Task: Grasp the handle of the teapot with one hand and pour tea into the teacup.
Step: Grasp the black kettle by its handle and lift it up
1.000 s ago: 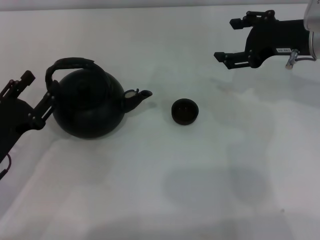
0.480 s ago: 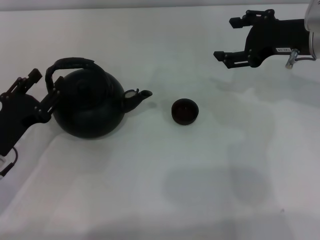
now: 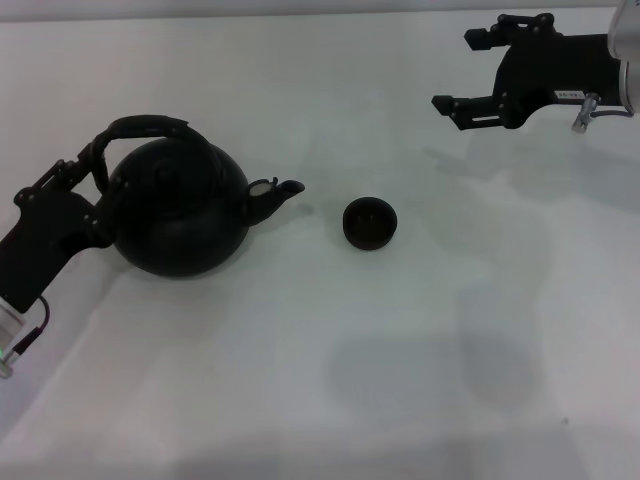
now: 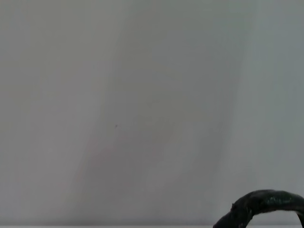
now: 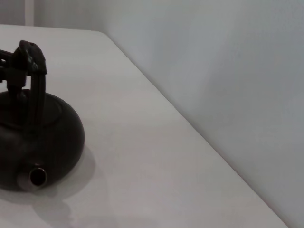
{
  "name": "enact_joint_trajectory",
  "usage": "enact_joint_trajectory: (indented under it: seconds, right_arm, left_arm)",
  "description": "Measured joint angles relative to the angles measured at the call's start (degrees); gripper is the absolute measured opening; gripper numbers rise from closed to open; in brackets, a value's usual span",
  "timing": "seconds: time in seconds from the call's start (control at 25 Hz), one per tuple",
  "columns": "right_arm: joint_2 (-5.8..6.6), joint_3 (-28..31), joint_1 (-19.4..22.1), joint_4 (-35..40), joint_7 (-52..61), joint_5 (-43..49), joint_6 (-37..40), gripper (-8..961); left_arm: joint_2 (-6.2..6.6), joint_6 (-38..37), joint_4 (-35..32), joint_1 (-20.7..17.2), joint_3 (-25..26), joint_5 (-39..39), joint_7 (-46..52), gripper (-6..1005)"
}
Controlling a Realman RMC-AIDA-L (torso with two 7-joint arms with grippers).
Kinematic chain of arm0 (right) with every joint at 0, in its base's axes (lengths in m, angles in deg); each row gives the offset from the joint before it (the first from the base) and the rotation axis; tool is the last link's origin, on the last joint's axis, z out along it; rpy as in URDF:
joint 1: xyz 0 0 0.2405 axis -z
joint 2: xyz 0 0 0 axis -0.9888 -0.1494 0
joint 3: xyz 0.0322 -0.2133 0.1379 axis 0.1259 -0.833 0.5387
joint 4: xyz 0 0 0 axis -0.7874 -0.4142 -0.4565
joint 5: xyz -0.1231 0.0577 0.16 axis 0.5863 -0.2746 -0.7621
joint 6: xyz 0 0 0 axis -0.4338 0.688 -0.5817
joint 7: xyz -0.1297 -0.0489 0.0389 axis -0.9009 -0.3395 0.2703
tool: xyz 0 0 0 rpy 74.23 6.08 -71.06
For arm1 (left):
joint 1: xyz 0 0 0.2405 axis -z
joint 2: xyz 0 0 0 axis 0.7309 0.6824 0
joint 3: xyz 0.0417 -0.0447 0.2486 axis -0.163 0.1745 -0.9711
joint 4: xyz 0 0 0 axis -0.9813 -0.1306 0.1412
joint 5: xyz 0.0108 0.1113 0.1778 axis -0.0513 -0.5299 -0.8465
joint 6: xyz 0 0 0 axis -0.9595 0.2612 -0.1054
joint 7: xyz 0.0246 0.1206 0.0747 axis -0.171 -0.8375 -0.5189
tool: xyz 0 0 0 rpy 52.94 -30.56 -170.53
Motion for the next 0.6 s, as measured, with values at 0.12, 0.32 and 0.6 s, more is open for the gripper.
enact_joint_trajectory:
  seconds: [0.12, 0.32, 0.6]
  right_arm:
    - [0.00, 0.0, -0.1, 0.3, -0.1, 0.1, 0.2, 851]
    - [0.00, 0.1, -0.2, 0.8, -0.3, 0.1, 0.8, 850]
    - [0.00, 0.1, -0.3, 0.9, -0.6, 0.0, 1.1, 849]
  left_arm:
    - [-0.10, 0.0, 0.0, -0.5, 0.3, 0.4, -0.1, 573]
    - [-0.11, -0.2, 0.2, -1.1, 0.5, 1.1, -0.4, 523]
    - [-0.07, -0.2, 0.7, -0.8, 0.4, 1.5, -0.4, 521]
